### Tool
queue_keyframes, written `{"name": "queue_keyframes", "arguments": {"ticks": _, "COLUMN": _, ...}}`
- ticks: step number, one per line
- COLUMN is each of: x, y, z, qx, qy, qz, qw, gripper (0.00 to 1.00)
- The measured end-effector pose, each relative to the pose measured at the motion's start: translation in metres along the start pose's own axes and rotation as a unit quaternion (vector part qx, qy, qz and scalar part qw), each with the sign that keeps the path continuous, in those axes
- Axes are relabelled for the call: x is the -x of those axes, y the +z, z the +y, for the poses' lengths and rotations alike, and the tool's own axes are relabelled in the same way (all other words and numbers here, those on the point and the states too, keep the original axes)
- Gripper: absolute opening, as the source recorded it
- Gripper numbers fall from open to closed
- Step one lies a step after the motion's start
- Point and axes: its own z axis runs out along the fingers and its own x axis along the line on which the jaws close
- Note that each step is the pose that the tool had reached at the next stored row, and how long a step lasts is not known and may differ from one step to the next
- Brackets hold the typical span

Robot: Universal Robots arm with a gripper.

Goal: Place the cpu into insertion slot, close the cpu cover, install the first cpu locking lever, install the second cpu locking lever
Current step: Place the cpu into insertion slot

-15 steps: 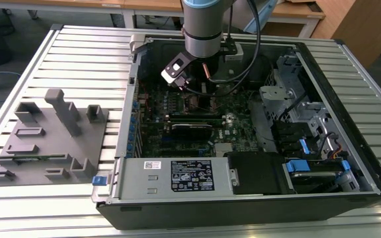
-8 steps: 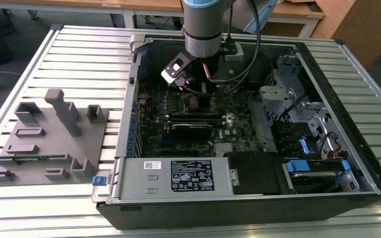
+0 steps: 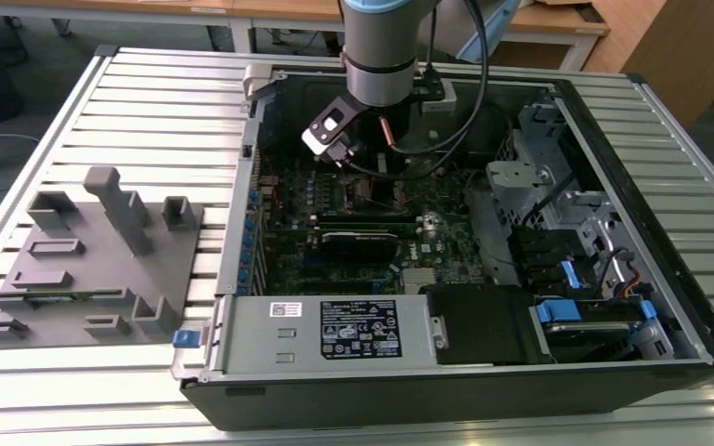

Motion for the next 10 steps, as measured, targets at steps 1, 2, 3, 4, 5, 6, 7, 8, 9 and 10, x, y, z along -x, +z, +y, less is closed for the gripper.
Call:
{"name": "queue_keyframes", "arguments": {"ticks": 1, "x": 0.0, "y": 0.0, "z": 0.0, "qx": 0.0, "qy": 0.0, "qz": 0.0, "qw": 1.0, "gripper": 0.54}}
{"name": "queue_keyframes", "arguments": {"ticks": 2, "x": 0.0, "y": 0.0, "z": 0.0, "qx": 0.0, "qy": 0.0, "qz": 0.0, "qw": 1.0, "gripper": 0.54}}
{"name": "queue_keyframes", "arguments": {"ticks": 3, "x": 0.0, "y": 0.0, "z": 0.0, "qx": 0.0, "qy": 0.0, "qz": -0.0001, "qw": 1.0, "gripper": 0.54}}
{"name": "queue_keyframes", "arguments": {"ticks": 4, "x": 0.0001, "y": -0.0001, "z": 0.0, "qx": 0.0, "qy": 0.0, "qz": 0.0, "qw": 1.0, "gripper": 0.54}}
{"name": "queue_keyframes", "arguments": {"ticks": 5, "x": 0.0001, "y": -0.0001, "z": 0.0, "qx": 0.0, "qy": 0.0, "qz": -0.0001, "qw": 1.0, "gripper": 0.54}}
{"name": "queue_keyframes", "arguments": {"ticks": 6, "x": 0.0001, "y": -0.0001, "z": 0.0, "qx": -0.0004, "qy": 0.0, "qz": -0.0001, "qw": 1.0, "gripper": 0.54}}
{"name": "queue_keyframes", "arguments": {"ticks": 7, "x": 0.0001, "y": -0.0001, "z": 0.0001, "qx": -0.0017, "qy": 0.0, "qz": -0.0001, "qw": 1.0, "gripper": 0.54}}
{"name": "queue_keyframes", "arguments": {"ticks": 8, "x": 0.0001, "y": -0.0001, "z": 0.0, "qx": -0.0036, "qy": 0.0, "qz": 0.0001, "qw": 1.0, "gripper": 0.54}}
{"name": "queue_keyframes", "arguments": {"ticks": 9, "x": 0.0, "y": 0.0, "z": 0.0, "qx": -0.006, "qy": 0.0, "qz": 0.0003, "qw": 1.0, "gripper": 0.54}}
{"name": "queue_keyframes", "arguments": {"ticks": 10, "x": 0.0001, "y": -0.0001, "z": 0.0, "qx": -0.0072, "qy": 0.0, "qz": 0.0004, "qw": 1.0, "gripper": 0.54}}
